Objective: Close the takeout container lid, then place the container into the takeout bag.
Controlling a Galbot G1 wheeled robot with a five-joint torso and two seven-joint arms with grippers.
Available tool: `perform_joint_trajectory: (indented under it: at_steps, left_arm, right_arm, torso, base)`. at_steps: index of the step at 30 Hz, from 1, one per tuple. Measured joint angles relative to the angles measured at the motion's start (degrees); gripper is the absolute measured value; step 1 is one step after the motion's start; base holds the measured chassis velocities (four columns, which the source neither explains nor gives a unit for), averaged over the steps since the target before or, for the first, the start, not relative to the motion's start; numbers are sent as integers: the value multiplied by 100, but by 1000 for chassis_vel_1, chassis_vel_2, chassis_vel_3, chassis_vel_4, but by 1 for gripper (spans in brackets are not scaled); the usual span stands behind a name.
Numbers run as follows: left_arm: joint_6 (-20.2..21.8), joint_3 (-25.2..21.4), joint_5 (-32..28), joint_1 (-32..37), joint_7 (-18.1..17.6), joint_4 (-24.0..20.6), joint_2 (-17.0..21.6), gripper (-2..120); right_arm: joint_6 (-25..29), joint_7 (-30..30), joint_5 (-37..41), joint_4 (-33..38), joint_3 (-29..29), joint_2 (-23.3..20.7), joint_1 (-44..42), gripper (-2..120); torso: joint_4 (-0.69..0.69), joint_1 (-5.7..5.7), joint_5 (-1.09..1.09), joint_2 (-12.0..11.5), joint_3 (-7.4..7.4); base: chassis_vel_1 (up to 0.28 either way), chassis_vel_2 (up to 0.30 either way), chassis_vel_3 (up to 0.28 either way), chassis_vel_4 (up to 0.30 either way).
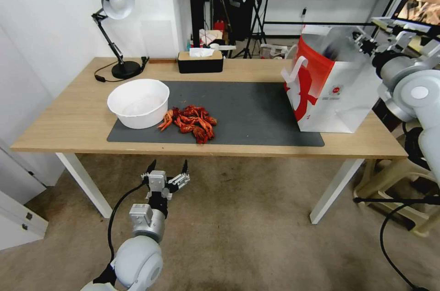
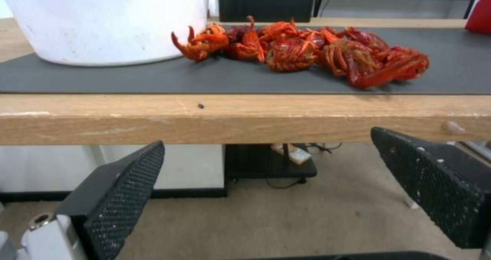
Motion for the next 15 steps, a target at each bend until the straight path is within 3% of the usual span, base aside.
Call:
perform_joint_trajectory:
  at_steps: [8, 11, 15]
  left_arm:
    - [63, -19, -30, -49, -7, -14, 16, 100]
    - [90, -20, -27, -63, 3, -14, -1, 100]
    - [87, -19, -20, -63, 13, -14, -22, 100]
  right_arm:
    - [280, -556, -372, 265, -21, -61, -151, 77]
    - [620, -1306, -1182, 645, -36, -223, -487, 93]
    - [928, -1870, -1944, 907, -24, -348, -867, 102]
  torso:
    - [0, 0, 0, 0, 0]
    - [0, 0, 0, 0, 0]
    - [0, 0, 0, 0, 0]
  base:
    - [0, 0, 0, 0]
    - [0, 0, 0, 0]
    - [0, 0, 0, 0]
